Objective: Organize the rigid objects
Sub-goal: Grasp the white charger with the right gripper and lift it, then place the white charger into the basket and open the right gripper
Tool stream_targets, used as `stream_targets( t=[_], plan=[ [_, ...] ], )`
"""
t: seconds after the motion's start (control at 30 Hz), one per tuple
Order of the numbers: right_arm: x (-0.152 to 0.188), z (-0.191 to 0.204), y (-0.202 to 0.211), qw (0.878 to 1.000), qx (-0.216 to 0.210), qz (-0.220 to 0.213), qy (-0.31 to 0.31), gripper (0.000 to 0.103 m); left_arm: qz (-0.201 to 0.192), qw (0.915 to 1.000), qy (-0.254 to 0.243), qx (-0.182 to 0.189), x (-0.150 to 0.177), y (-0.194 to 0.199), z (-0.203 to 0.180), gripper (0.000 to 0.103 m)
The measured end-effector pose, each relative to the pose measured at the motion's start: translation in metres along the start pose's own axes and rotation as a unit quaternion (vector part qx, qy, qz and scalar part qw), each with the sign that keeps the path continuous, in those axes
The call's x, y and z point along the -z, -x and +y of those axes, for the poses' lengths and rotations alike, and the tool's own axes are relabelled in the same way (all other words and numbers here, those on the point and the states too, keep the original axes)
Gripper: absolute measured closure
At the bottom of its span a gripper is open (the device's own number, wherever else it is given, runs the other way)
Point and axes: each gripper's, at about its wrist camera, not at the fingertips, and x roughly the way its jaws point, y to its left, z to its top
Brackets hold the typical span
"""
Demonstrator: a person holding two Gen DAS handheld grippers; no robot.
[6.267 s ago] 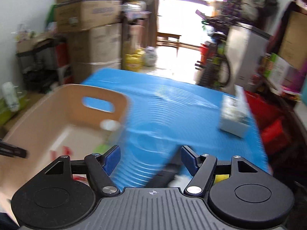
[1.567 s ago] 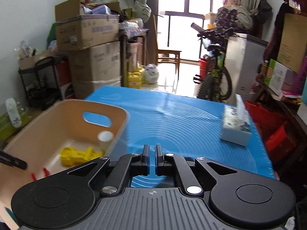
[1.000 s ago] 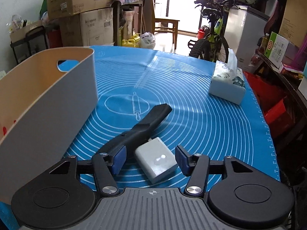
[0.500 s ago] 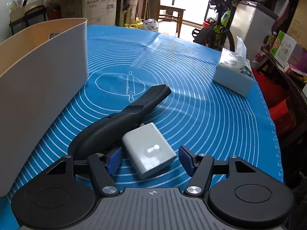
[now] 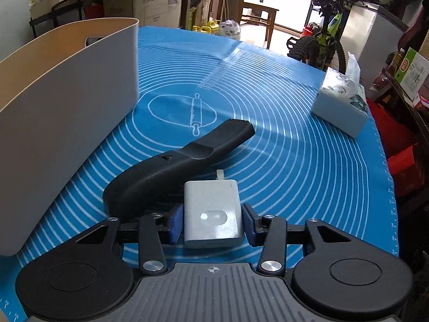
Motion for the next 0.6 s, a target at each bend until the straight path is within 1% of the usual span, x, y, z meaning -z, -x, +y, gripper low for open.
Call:
stream_targets(
  t=[0.1,0.17,0.3,0.4,0.47,0.6],
  plan=[
    [0.012,-0.001,0.008,1.000,0.002,0.000,-0.014,0.051,0.000,1.0000,0.000,0.000,0.000,0.000,0.000,0.097],
    [0.019,-0.001,0.013,1.000,0.010,-0.005,-0.024,0.051,0.000,1.0000,0.000,0.000,0.000,0.000,0.000,0.097],
    [0.025,0.000,0.025,0.999,0.019,-0.024,-0.044,0.051,0.000,1.0000,0.000,0.000,0.000,0.000,0.000,0.097],
    [0.020,0.003,0.034,0.998,0.018,-0.035,-0.045,0.051,0.000,1.0000,0.000,0.000,0.000,0.000,0.000,0.097],
    [0.014,0.008,0.041,0.998,0.028,-0.043,-0.035,0.051,0.000,1.0000,0.001,0.000,0.000,0.000,0.000,0.097],
    [-0.003,0.018,0.060,0.997,0.032,-0.072,-0.026,0.051,0.000,1.0000,0.000,0.000,0.000,0.000,0.000,0.097]
  ],
)
